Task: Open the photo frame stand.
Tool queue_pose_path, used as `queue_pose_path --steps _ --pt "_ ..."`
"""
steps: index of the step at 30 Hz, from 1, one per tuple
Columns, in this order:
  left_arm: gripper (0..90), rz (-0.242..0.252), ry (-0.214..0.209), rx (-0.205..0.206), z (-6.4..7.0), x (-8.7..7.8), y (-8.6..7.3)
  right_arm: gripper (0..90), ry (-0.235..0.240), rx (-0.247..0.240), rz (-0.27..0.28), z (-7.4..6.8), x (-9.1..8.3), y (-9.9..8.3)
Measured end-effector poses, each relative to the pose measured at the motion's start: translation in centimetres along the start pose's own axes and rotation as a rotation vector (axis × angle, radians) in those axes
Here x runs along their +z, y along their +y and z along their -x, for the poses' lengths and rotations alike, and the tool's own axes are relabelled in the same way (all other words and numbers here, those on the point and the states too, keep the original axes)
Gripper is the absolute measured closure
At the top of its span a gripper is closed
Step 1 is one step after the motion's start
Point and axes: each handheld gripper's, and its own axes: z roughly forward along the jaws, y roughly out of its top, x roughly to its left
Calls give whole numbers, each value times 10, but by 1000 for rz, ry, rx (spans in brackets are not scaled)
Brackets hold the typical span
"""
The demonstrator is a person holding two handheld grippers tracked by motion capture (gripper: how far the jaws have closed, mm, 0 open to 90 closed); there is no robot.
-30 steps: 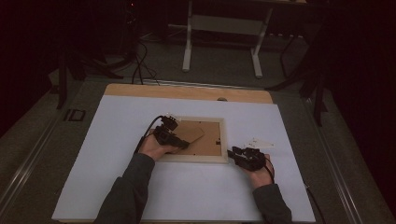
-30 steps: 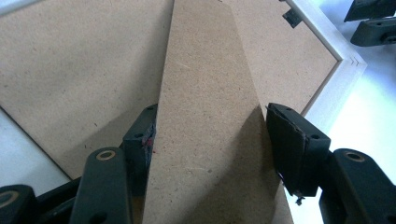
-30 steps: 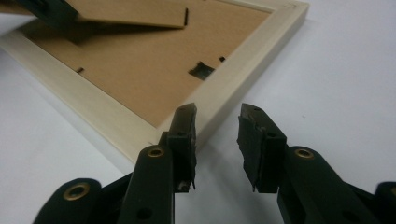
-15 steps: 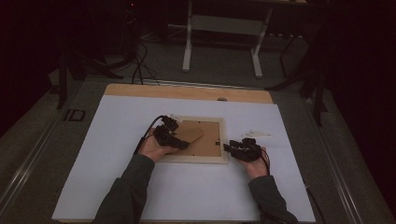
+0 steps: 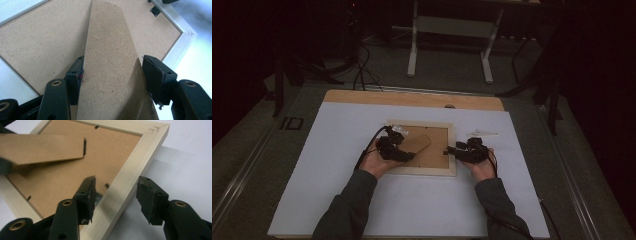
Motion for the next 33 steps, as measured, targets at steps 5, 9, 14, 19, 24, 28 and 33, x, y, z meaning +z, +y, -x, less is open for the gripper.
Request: queue_pose_path --steps 5,9,14,19,24,28,33 --pt "413 23 26 26 6 -3 -3 447 10 37 6 6 3 9" --pt "412 37 45 49 10 -6 -3 433 19 33 -4 6 6 17" --pt "412 59 72 65 17 -8 -7 402 30 50 -28 8 11 23" --pt "412 86 99 91 23 -11 -10 385 50 67 -45 12 14 25" --pt "412 98 115 124 27 -13 -10 368 68 70 -37 12 15 28" --pt "412 113 144 172 33 -16 -10 327 116 93 -33 14 16 33" --pt "410 128 149 194 35 -18 -11 295 142 92 -46 13 20 35"
